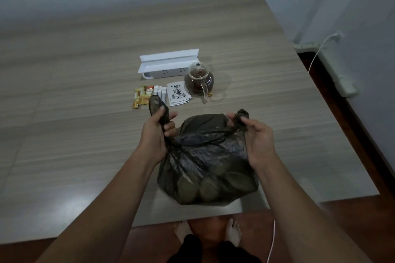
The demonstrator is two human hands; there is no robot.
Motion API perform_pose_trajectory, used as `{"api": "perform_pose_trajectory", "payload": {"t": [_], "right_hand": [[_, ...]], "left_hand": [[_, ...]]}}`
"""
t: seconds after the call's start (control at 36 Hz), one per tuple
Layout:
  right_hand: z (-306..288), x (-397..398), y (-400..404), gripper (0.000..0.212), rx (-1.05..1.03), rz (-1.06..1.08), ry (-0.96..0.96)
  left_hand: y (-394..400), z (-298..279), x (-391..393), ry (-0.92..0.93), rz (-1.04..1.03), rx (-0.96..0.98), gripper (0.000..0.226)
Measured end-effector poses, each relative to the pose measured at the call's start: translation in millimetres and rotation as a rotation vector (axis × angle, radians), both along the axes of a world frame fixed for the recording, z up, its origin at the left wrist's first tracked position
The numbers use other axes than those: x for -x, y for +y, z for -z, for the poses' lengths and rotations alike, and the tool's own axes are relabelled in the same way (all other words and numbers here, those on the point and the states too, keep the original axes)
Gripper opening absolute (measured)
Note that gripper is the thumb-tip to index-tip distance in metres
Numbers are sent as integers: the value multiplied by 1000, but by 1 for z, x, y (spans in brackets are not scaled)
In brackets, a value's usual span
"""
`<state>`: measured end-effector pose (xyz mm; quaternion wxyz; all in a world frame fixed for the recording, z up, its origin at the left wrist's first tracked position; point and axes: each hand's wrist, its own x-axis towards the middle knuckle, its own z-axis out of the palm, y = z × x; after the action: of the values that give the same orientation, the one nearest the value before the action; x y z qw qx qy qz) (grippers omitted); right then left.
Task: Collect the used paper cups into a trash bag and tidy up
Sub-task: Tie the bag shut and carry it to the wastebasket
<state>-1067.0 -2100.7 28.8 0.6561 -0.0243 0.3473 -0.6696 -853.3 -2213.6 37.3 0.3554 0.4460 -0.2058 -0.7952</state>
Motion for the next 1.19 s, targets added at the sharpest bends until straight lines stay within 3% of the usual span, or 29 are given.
{"api": "perform_pose_trajectory", "payload": {"t": [0.08,0.25,0.44,0.56,0.72,0.81,0.89,0.97,1.03,1.11,1.19], "right_hand": [[5,3,6,34,-5,-42,-66],[10,15,13,72,22,-55,-137],[2,6,2,73,84,252,-175],[2,5,-5,55,71,264,-227],[4,2,-2,33,-17,56,63],[0,-8,-2,29,-75,-43,364],[-1,-17,1,30,-83,-221,886],[3,-21,5,35,-45,-264,1234],[7,-25,10,38,-70,-176,1230],[12,-30,15,35,-163,-71,1089],[15,-31,20,26,-202,-61,1064]], "left_hand": [[2,1,-1,-32,12,11,33],[7,-1,3,2,-94,-6,40],[11,-5,10,56,-115,-10,46],[13,-7,10,86,-110,25,47],[16,-7,5,28,114,156,42],[21,-4,12,-254,303,232,46],[27,-5,21,-552,458,328,44],[28,-3,21,-875,622,594,39],[30,2,19,-886,571,614,35],[34,8,19,-848,448,592,9],[35,13,18,-857,373,614,22]]}}
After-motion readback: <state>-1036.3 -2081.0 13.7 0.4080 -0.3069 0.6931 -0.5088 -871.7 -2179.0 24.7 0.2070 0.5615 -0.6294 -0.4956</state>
